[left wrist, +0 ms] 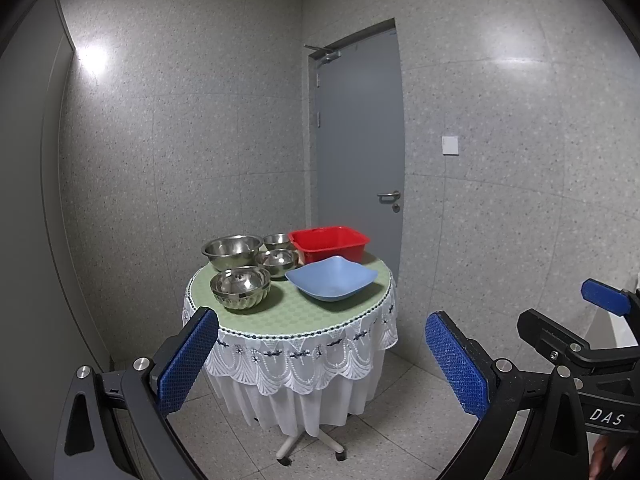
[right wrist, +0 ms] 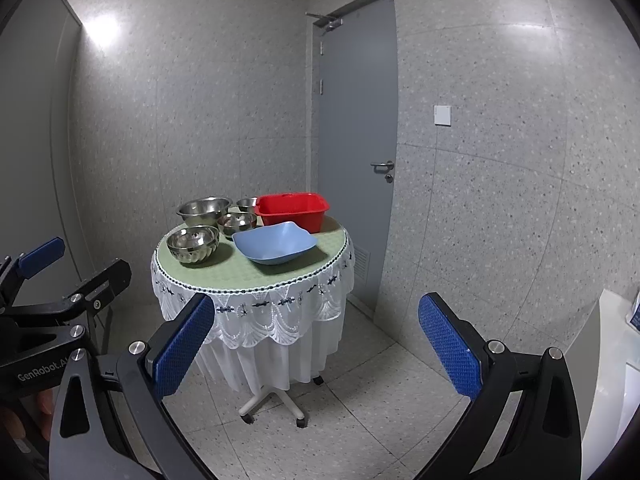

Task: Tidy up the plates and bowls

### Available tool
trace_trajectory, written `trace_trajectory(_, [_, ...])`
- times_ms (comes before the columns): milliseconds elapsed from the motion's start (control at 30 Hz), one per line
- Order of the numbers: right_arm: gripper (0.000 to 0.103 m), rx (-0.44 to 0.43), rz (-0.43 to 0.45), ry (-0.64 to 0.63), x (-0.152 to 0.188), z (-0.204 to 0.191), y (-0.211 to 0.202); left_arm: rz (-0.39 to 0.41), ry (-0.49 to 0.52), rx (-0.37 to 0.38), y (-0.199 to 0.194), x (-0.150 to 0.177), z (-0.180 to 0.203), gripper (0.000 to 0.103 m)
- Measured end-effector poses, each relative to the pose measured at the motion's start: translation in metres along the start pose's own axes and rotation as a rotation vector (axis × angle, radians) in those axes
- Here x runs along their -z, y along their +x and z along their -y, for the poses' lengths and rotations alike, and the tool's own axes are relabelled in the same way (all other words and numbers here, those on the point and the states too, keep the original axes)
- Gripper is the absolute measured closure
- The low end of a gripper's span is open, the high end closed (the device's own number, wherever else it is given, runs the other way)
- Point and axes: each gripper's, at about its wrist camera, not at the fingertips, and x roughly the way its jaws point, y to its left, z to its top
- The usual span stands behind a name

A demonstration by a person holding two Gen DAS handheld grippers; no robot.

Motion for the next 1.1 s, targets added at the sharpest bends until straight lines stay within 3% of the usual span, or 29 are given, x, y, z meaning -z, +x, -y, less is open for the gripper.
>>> trace_trajectory(1100, [0.0, -0.011, 0.0, 0.008, -0.005, 0.002, 0.013, 0.005, 0.0, -0.01, 0.004, 0.0, 0.0, 0.001])
